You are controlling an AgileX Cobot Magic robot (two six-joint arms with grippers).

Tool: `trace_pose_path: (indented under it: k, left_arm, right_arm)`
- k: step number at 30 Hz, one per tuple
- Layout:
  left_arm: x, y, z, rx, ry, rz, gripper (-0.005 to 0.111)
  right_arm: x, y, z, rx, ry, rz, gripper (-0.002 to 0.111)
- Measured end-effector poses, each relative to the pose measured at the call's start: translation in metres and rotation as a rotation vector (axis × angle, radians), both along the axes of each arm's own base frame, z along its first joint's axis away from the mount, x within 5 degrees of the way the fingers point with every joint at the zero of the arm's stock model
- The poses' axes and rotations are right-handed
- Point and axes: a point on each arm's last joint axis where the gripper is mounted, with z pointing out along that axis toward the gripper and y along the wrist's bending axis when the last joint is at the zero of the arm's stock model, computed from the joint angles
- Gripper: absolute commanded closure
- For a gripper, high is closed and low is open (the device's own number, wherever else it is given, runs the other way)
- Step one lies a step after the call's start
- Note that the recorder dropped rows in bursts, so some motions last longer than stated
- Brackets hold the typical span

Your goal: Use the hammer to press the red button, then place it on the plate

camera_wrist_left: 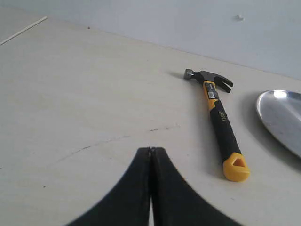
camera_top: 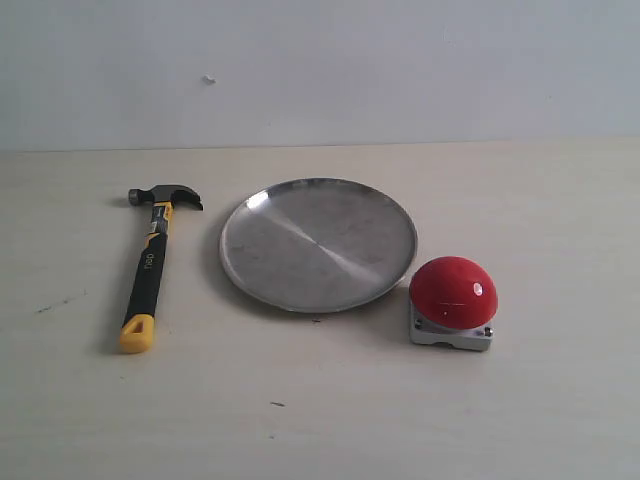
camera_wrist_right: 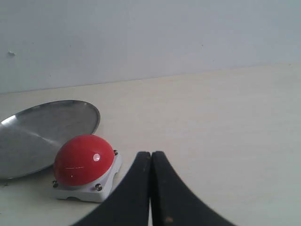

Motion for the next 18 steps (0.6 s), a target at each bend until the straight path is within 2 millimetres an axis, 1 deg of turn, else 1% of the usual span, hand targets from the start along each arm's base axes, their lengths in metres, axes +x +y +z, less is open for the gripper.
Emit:
trace_pose_path:
  k: [3,6,8,11,16,18]
  left_arm:
    - [0.0,0.0,0.0,0.013,0.0,-0.002,0.107]
    - [0.001,0.002,0.002,0.095,-0.02,-0.009,0.107]
    - [0.002,0.001,0.006,0.117,-0.063,-0.016,0.107]
    - [0.004,-0.001,0.017,0.118,-0.19,-0.032,0.107]
    - [0.004,-0.004,0.034,0.015,-0.379,-0.043,0.107]
    - [0.003,-0.005,0.042,-0.092,-0.466,-0.049,0.107]
  right_arm:
    - [0.0,0.0,0.0,0.0,0.0,0.0,0.108]
    - [0.0,0.0,0.0,0.0,0.0,0.0,0.108]
    - [0.0,0.0,0.0,0.0,0.0,0.0,0.108]
    - [0.0,0.0,0.0,0.0,0.0,0.0,0.108]
    - [0.0,0.0,0.0,0.0,0.0,0.0,0.108]
    - [0.0,0.0,0.0,0.0,0.0,0.0,0.108]
